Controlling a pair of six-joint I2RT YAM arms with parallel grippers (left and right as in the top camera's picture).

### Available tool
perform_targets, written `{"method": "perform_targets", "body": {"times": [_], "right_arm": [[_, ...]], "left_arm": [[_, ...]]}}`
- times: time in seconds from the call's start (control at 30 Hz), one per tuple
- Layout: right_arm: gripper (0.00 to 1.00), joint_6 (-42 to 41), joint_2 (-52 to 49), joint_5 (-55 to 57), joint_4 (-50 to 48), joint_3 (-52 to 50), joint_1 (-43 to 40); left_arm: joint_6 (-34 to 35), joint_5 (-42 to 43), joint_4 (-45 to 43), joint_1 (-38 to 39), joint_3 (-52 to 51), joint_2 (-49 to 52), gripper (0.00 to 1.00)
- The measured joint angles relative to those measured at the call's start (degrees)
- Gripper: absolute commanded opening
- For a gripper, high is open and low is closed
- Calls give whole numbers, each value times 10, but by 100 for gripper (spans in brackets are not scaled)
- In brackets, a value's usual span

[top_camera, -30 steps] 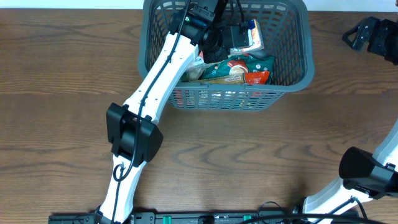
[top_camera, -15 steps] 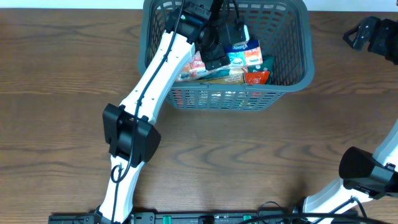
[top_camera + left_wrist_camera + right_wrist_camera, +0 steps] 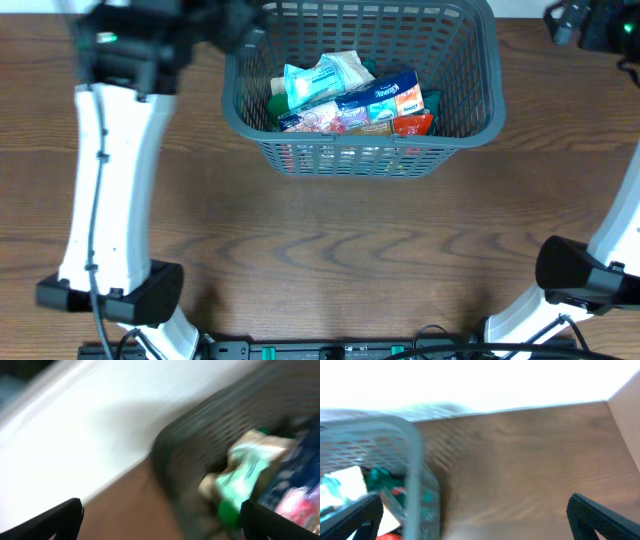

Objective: Pack container

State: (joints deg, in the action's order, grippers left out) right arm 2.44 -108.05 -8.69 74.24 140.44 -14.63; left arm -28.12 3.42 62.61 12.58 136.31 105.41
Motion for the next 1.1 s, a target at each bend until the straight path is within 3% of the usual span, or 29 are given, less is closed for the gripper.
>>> {"method": "perform_targets", "body": {"times": [0.23, 0.57, 0.67, 0.87, 1.1], "right_arm": [[99, 3, 0, -1, 9, 0, 52], [99, -20, 32, 14, 173, 0, 52], [99, -23, 49, 31, 224, 0, 52], [99, -29, 96, 44, 221, -55, 52], [99, -35, 252, 49, 64, -317, 53]], "left_arm": [[117, -9, 141, -108, 0, -21, 99], [146, 14, 207, -139, -41, -59, 99], [146, 25, 203, -135, -87, -76, 99], [143, 34, 130, -123, -251, -149, 98], [142, 38, 5, -121, -512, -333, 99]]}}
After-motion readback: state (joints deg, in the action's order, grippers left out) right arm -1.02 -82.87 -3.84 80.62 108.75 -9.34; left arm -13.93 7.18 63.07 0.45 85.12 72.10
